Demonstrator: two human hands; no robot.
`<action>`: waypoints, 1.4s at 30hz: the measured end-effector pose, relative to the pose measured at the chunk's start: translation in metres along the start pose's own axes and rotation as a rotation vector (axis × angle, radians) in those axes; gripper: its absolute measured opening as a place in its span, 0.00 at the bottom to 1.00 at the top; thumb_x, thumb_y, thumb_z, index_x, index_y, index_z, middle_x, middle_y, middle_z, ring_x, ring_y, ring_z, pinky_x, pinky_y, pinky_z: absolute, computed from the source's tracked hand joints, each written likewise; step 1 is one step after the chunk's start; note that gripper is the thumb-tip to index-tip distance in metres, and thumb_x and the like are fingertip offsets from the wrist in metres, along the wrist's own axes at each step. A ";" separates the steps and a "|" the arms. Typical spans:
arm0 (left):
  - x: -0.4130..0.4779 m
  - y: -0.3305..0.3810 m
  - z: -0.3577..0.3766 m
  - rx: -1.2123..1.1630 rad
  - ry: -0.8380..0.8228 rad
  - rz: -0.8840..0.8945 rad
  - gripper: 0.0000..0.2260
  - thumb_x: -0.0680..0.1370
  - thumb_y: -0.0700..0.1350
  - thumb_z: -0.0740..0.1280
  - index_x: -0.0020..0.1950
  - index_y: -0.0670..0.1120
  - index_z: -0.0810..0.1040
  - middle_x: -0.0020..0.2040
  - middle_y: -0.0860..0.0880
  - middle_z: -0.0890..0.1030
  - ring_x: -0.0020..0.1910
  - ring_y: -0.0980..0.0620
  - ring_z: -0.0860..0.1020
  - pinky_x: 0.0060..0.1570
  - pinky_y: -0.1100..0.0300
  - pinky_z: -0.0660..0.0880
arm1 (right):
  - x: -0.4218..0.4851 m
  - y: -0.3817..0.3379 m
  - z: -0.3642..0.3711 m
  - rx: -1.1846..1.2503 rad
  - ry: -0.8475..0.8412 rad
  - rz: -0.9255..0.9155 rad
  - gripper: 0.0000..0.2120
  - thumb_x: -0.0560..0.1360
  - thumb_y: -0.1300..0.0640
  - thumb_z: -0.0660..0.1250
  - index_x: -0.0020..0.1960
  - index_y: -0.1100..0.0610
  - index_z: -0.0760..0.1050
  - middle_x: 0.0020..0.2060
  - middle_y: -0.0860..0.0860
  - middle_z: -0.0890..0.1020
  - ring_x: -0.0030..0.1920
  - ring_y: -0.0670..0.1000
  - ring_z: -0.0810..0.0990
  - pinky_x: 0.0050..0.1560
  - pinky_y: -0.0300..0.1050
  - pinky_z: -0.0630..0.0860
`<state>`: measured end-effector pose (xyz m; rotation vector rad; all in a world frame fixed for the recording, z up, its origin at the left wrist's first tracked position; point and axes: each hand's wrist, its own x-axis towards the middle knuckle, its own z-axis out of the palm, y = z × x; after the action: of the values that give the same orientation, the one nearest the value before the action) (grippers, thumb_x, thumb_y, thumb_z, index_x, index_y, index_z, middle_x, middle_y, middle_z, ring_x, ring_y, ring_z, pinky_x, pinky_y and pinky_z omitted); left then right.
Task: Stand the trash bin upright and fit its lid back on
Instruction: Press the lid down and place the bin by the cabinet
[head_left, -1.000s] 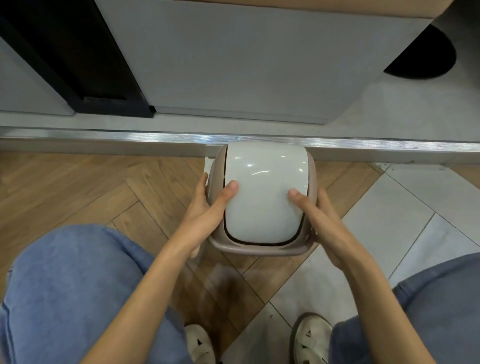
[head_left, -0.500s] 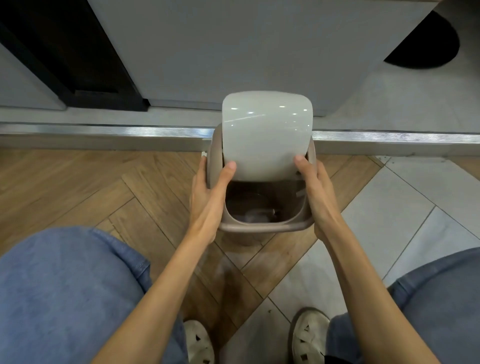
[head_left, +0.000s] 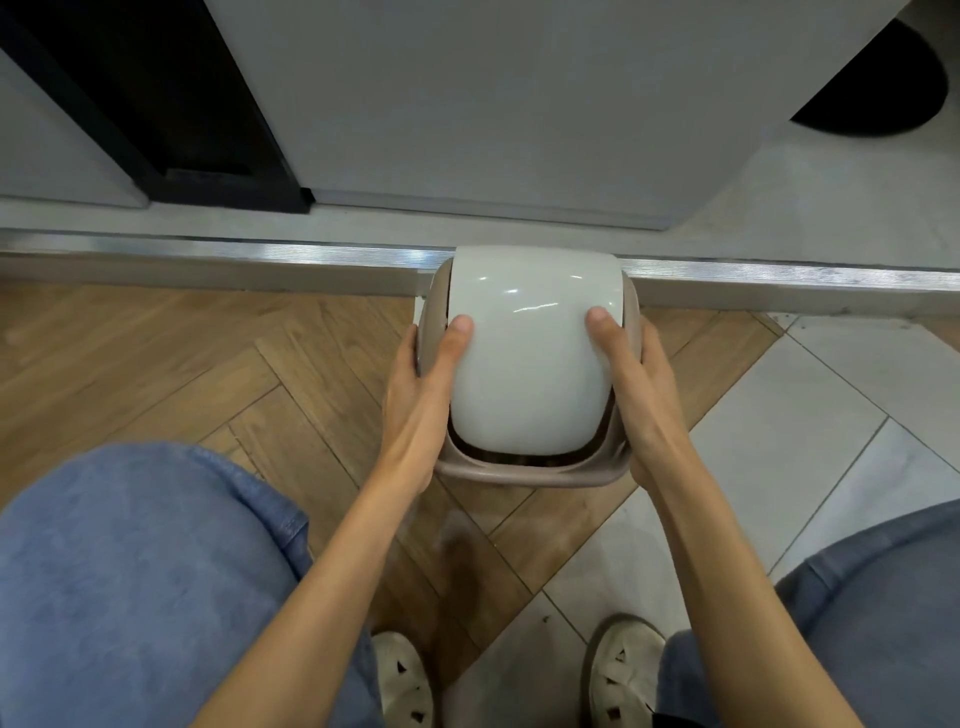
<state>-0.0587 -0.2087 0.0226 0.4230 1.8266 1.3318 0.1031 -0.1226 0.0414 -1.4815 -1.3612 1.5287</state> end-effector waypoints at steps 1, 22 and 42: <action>0.001 0.000 0.001 -0.008 0.022 0.006 0.51 0.59 0.79 0.65 0.76 0.53 0.65 0.71 0.52 0.74 0.67 0.51 0.74 0.68 0.46 0.71 | 0.001 0.000 0.003 0.014 0.006 -0.007 0.29 0.73 0.36 0.67 0.70 0.45 0.71 0.60 0.43 0.80 0.55 0.42 0.81 0.51 0.41 0.77; 0.090 0.047 0.017 -0.009 0.075 0.002 0.48 0.59 0.78 0.66 0.73 0.53 0.69 0.65 0.52 0.78 0.61 0.49 0.78 0.64 0.47 0.73 | 0.092 -0.040 0.040 0.055 0.021 0.016 0.44 0.62 0.28 0.69 0.71 0.49 0.71 0.63 0.49 0.80 0.59 0.51 0.81 0.62 0.54 0.78; 0.110 0.061 0.024 0.024 0.111 0.029 0.43 0.62 0.77 0.63 0.69 0.52 0.72 0.59 0.52 0.81 0.57 0.50 0.78 0.62 0.48 0.74 | 0.120 -0.045 0.050 0.012 0.044 -0.017 0.42 0.66 0.31 0.66 0.73 0.53 0.68 0.61 0.52 0.79 0.57 0.52 0.80 0.61 0.54 0.78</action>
<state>-0.1189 -0.0961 0.0295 0.3972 1.9355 1.3786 0.0225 -0.0111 0.0356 -1.4837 -1.3345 1.4825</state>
